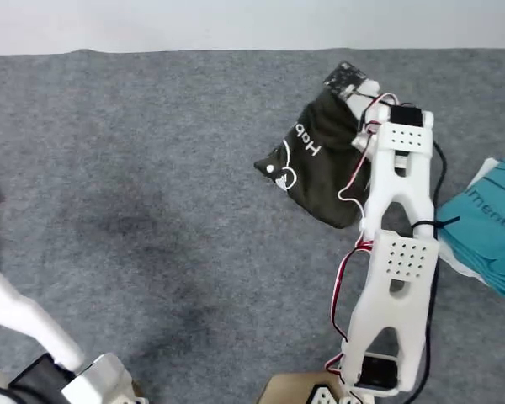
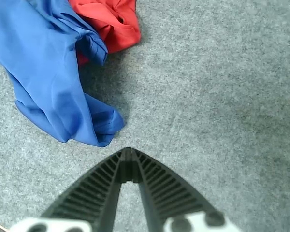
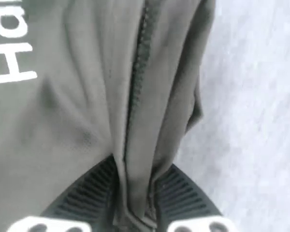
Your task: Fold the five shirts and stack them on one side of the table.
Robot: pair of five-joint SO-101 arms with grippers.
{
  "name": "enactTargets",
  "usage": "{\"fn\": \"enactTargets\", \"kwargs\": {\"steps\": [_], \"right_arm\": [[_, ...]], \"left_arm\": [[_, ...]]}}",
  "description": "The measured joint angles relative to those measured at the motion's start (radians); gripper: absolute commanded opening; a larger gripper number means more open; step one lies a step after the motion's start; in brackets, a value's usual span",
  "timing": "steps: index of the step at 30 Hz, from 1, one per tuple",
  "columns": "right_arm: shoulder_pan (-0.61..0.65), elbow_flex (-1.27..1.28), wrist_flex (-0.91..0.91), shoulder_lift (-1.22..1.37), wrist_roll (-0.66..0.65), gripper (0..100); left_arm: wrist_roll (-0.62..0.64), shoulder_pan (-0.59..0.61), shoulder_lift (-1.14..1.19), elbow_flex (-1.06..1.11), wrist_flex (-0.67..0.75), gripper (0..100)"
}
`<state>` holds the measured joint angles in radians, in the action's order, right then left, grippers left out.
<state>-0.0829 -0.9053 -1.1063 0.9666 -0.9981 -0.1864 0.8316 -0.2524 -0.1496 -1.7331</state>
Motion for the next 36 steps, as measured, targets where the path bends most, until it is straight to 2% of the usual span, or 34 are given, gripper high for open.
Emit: {"fn": "enactTargets", "kwargs": {"steps": [7, 17, 21, 24, 29, 36], "right_arm": [[0.029, -0.002, 0.028, 0.058, -0.046, 1.0], [0.029, -0.009, -0.014, 0.063, 0.011, 3.2], [0.029, -0.032, -0.017, 0.066, 0.146, 19.9], [0.029, -0.094, -0.017, 0.068, 0.327, 28.4], [0.029, -0.252, -0.023, 0.068, 0.620, 28.5], [0.031, -0.400, -0.216, 0.068, 0.858, 28.5]], "left_arm": [[0.000, 0.000, 0.000, 0.000, 0.000, 0], [0.000, 0.000, 0.000, 0.000, 0.000, 0], [0.000, 0.000, 0.000, 0.000, 0.000, 0], [0.000, 0.000, 0.000, 0.000, 0.000, 0], [0.000, 0.000, -0.003, 0.000, 0.000, 0], [0.000, 0.000, -0.087, 0.002, 0.000, 0]]}}
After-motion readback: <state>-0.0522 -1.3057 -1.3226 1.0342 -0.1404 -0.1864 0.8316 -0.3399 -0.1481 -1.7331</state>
